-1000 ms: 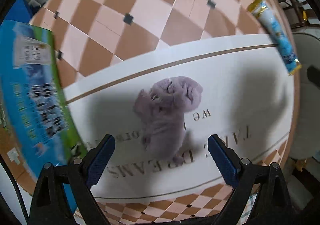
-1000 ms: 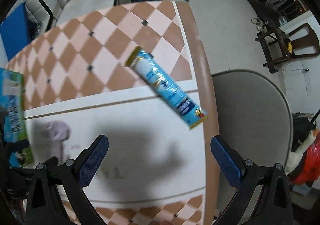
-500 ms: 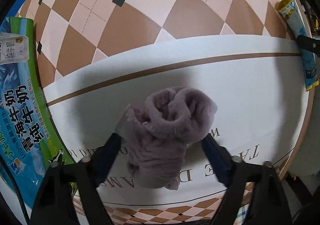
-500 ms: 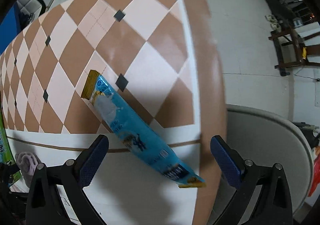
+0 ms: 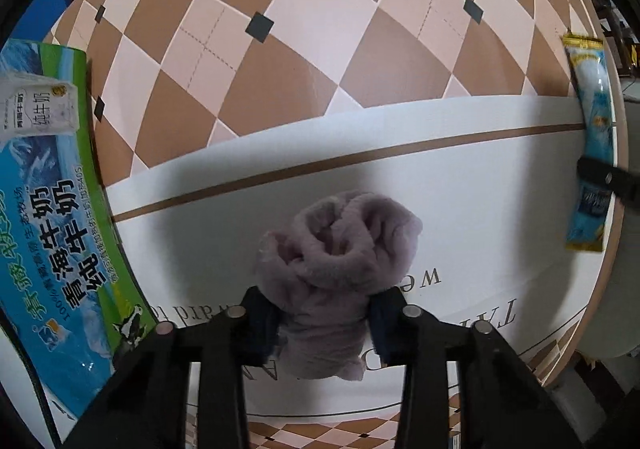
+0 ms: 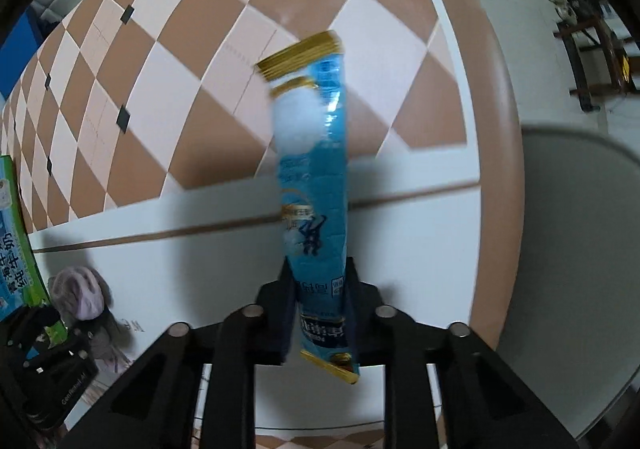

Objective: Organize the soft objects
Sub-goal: 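Put towel and tube snack into the box and release both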

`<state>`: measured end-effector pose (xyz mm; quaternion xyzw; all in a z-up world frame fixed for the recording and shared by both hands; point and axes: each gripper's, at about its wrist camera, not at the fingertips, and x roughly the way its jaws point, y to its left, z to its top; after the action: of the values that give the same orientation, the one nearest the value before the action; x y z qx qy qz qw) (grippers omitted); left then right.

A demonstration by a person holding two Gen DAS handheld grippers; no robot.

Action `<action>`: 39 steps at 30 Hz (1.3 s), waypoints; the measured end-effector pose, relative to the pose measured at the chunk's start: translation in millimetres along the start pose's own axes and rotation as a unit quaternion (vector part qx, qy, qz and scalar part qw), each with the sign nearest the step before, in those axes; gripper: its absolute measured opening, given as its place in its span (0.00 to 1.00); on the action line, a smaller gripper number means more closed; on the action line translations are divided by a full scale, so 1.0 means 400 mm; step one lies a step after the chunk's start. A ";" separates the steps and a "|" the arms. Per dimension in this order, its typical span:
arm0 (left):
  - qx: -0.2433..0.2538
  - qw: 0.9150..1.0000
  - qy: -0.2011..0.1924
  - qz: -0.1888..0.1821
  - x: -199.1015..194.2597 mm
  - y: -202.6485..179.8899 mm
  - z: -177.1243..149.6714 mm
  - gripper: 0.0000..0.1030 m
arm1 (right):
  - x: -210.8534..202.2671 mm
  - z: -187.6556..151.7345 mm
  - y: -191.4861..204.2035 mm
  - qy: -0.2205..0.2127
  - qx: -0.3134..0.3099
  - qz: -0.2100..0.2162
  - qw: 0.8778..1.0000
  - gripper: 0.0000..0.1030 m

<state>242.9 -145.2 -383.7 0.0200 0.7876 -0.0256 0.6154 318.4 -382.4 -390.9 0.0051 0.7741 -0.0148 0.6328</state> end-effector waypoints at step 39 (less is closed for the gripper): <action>-0.154 0.977 -0.052 -0.140 -0.204 0.757 -0.237 0.29 | -0.266 -0.370 0.949 -0.083 -0.070 0.123 0.986 0.16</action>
<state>189.7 163.2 -286.3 -0.1863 0.7443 0.0091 0.6413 204.9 2.6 -263.6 0.0549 0.7116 0.1176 0.6905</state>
